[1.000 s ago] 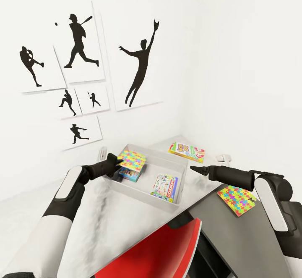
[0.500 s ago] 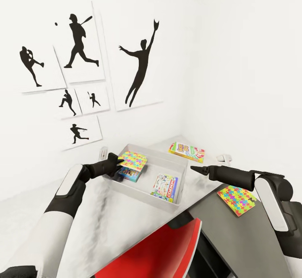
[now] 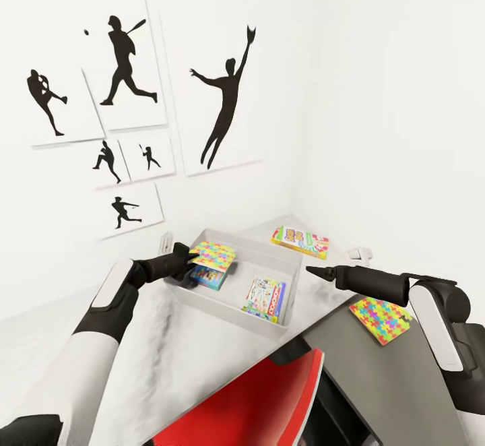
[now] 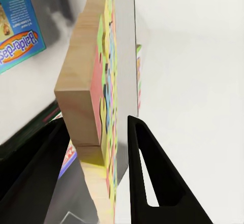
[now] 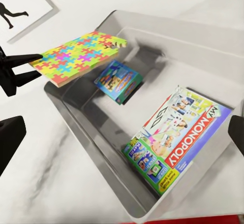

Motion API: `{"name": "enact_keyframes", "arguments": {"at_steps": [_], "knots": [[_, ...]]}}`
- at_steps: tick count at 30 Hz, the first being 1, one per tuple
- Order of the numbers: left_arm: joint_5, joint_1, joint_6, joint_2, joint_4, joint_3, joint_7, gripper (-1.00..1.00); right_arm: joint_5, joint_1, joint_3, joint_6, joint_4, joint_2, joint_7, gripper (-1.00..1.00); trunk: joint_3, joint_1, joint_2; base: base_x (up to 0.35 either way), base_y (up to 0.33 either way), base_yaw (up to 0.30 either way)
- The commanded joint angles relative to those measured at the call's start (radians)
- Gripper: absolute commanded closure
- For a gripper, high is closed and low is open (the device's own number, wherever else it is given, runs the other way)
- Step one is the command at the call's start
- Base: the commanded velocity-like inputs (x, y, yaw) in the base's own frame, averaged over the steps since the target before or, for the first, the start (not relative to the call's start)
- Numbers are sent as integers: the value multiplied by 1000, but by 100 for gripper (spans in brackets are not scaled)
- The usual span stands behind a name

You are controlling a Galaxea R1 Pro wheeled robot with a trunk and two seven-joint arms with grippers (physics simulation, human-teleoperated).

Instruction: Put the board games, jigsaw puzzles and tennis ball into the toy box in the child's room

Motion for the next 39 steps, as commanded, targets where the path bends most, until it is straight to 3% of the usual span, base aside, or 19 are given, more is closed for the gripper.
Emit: {"name": "enact_keyframes", "arguments": {"at_steps": [1, 39], "knots": [[11, -2, 2, 1, 0, 2, 11, 100, 8, -1, -1, 4, 0, 0, 9, -100, -3, 0, -2, 0, 0, 0], [14, -67, -2, -4, 19, 3, 45, 100, 8, -1, -2, 4, 0, 0, 10, -100, -37, 0, -2, 0, 0, 0]]}}
